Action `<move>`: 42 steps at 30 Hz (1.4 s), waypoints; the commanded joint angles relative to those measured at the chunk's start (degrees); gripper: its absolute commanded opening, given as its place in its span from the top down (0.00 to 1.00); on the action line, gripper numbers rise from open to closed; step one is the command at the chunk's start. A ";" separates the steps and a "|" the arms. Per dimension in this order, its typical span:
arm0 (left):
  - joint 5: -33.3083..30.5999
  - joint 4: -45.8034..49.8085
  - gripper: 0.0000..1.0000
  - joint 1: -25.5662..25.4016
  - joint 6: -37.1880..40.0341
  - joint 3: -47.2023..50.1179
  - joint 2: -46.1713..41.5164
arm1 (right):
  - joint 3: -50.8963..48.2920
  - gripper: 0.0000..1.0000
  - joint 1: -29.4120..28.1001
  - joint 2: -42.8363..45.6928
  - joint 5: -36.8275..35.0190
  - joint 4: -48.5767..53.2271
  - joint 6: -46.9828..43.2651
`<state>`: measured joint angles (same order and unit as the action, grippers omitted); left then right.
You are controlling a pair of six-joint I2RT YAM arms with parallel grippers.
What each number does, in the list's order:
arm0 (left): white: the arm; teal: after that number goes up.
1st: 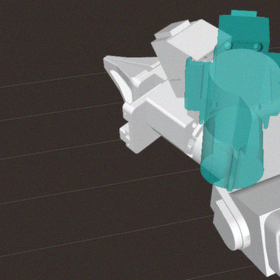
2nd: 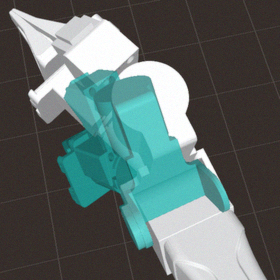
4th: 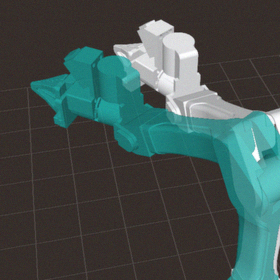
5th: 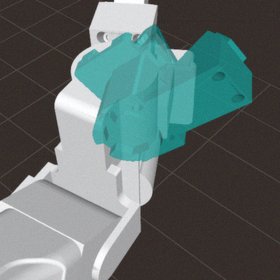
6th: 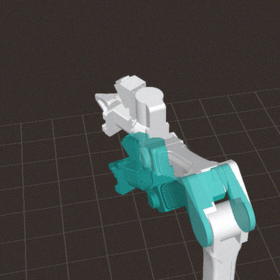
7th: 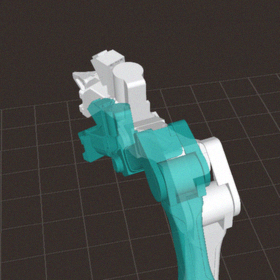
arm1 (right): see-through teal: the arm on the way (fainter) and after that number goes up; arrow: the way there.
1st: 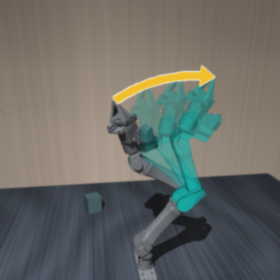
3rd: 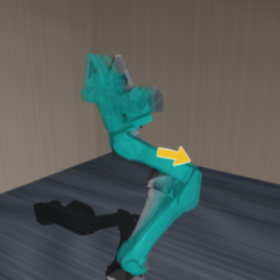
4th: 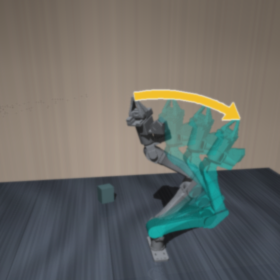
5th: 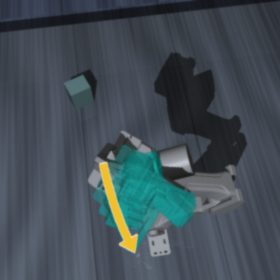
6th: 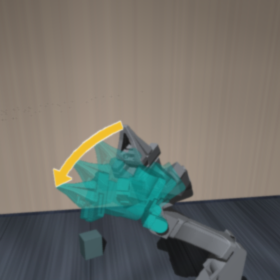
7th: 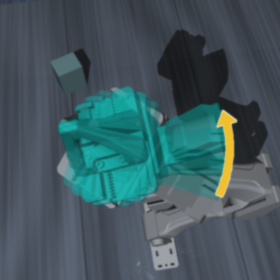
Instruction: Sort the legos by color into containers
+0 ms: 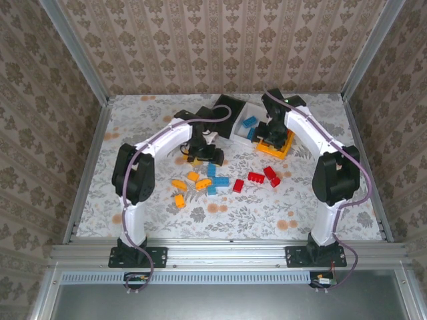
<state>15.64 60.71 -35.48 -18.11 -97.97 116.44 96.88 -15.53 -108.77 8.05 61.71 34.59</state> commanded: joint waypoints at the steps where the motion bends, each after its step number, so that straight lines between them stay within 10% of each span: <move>1: -1.86 3.77 0.23 -1.02 1.82 -3.34 2.98 | -4.95 0.42 -0.02 3.15 0.65 -3.46 0.76; 21: -6.16 6.06 0.36 -3.00 -1.70 -11.75 16.06 | -8.24 0.41 2.31 6.38 2.82 -2.54 -4.75; 31: -6.87 7.13 0.65 -3.01 -3.15 -15.65 19.59 | -7.63 0.41 5.19 6.90 4.52 -1.83 -6.63; 42: -3.24 13.85 0.66 -2.16 -5.78 -34.16 23.74 | -8.78 0.41 9.92 11.51 5.81 -1.22 -7.42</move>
<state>9.98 71.09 -38.17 -21.67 -126.10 139.79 88.64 -6.74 -101.10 12.53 58.83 28.21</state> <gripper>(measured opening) 0.346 0.591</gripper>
